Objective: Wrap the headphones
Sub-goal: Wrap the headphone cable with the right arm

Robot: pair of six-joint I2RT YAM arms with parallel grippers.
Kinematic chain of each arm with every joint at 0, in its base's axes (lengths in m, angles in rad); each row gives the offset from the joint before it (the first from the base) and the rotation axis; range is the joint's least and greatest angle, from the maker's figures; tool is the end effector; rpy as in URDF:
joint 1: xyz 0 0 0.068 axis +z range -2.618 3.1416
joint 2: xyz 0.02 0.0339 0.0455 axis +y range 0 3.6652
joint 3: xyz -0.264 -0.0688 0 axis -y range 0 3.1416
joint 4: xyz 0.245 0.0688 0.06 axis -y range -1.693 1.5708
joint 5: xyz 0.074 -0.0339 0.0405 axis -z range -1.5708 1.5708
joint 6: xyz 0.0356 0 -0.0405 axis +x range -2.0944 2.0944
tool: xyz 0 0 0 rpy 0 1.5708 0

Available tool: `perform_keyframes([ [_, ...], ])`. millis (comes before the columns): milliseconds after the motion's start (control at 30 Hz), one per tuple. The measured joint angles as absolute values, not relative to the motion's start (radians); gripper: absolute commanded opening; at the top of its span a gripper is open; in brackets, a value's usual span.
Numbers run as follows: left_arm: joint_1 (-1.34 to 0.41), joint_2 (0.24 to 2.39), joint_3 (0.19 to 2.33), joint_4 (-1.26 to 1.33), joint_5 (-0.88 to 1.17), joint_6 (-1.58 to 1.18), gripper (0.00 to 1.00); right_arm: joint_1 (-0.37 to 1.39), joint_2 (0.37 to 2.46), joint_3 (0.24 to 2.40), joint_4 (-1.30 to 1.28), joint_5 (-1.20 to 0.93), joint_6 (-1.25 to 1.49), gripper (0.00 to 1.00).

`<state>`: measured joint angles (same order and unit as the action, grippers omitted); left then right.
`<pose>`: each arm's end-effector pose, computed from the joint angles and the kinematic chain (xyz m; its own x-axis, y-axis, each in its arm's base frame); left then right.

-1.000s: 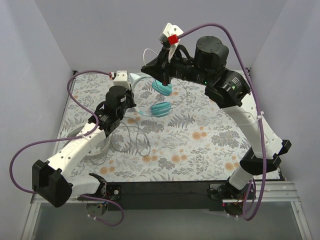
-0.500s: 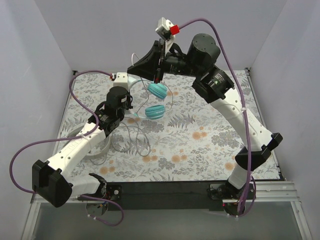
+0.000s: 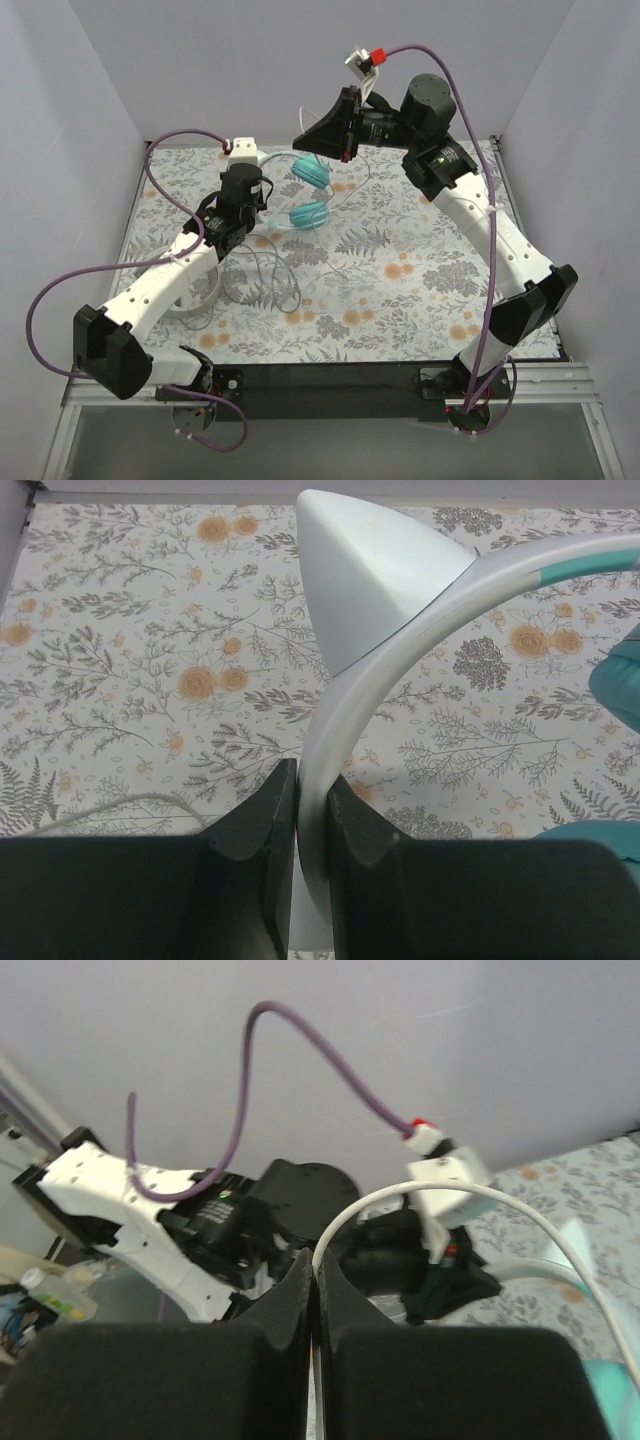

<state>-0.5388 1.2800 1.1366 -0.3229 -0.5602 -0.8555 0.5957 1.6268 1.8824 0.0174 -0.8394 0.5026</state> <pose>0.2573 -0.1317 0.3440 -0.2737 -0.5815 -0.7662 -0.2734 0.8107 -0.5176 0.2755 0.2188 0.5234 -0.2707 0.2052 -0.9405 -0.9558 0.0592 0.2880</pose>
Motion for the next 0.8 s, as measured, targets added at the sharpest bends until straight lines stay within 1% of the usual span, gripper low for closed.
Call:
perform_keyframes([
  [200, -0.538, 1.358, 1.184, -0.376, -0.53, -0.949, 0.0, 0.691, 1.622, 1.802, 0.028, -0.877, 0.496, 0.01],
  [333, -0.538, 1.348, 1.182, -0.392, -0.471, -0.99, 0.0, 0.656, 1.631, 1.801, -0.014, -0.843, 0.484, 0.01],
  [400, -0.538, 1.33, 1.172, -0.382, -0.454, -1.0, 0.0, 0.627, 1.656, 1.836, -0.038, -0.831, 0.476, 0.01],
  [500, -0.538, 1.311, 1.169, -0.382, -0.455, -1.004, 0.0, 0.599, 1.705, 1.89, -0.056, -0.843, 0.471, 0.01],
  [600, -0.527, 1.315, 1.174, -0.389, -0.462, -1.018, 0.0, 0.614, 1.707, 1.864, -0.071, -0.858, 0.451, 0.01],
  [667, -0.504, 1.33, 1.191, -0.409, -0.461, -1.03, 0.0, 0.642, 1.649, 1.753, -0.076, -0.836, 0.414, 0.1],
  [700, -0.489, 1.34, 1.205, -0.418, -0.459, -1.034, 0.0, 0.657, 1.596, 1.663, -0.09, -0.814, 0.394, 0.19],
  [733, -0.473, 1.352, 1.223, -0.427, -0.459, -1.037, 0.0, 0.67, 1.537, 1.574, -0.112, -0.772, 0.376, 0.25],
  [767, -0.458, 1.364, 1.244, -0.44, -0.459, -1.037, 0.0, 0.684, 1.472, 1.474, -0.121, -0.728, 0.351, 0.35],
  [800, -0.448, 1.37, 1.262, -0.448, -0.461, -1.036, 0.0, 0.689, 1.401, 1.377, -0.142, -0.673, 0.331, 0.41],
])
